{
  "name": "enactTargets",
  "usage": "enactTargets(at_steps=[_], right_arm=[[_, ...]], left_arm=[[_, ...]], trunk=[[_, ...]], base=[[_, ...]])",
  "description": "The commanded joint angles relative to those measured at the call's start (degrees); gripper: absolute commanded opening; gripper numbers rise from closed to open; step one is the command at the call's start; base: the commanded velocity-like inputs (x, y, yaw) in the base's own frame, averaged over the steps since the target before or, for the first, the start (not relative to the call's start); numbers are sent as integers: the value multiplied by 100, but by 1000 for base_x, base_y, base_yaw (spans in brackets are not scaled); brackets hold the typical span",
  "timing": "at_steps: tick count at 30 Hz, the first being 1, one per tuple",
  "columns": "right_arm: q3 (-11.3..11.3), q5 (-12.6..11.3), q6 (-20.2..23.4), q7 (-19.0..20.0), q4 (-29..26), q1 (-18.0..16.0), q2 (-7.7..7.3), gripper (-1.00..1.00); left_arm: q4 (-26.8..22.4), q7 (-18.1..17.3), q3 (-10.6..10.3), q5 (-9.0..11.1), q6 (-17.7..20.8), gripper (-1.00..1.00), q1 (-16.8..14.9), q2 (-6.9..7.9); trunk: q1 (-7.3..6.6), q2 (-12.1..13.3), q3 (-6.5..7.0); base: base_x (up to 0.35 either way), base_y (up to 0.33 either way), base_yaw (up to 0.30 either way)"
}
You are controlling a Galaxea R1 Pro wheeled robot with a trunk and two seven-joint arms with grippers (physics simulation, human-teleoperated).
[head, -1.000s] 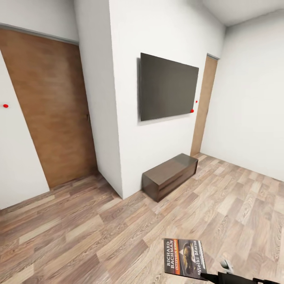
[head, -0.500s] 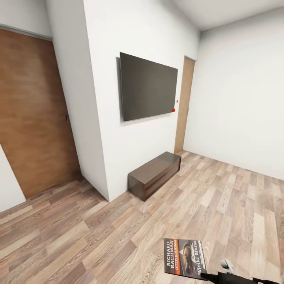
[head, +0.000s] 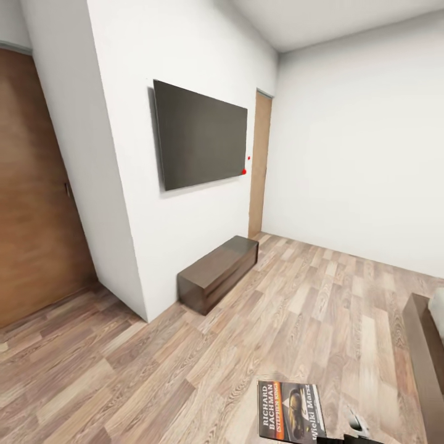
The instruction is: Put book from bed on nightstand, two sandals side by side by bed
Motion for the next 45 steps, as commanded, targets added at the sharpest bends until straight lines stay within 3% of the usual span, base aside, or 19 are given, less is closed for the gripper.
enactTargets(at_steps=[1, 30, 37, 40, 45], right_arm=[[-32, -67, 38, 15, 85, -7, 2, -100], [-32, -67, -144, -47, 205, -5, 0, -100], [-32, -65, -216, -1938, 197, -6, 65, -100], [-27, -64, -329, -2230, 196, -7, 76, -100], [-23, -63, -369, -2329, 197, -5, 84, -100]], left_arm=[[0, -11, 48, -58, -19, 100, 4, 2], [0, 34, 46, -26, -28, 100, 17, -23], [0, 33, 46, -26, -28, 100, 17, -24], [0, 31, 46, -25, -28, 100, 17, -24], [0, 33, 46, -25, -28, 100, 17, -24]], trunk=[[2, -5, -2], [2, -5, -2], [2, -5, -2], [2, -5, -2], [2, -5, -8]], base=[[0, 0, -284], [0, 0, -284], [0, 0, -284], [0, 0, -284], [0, 0, -282]])
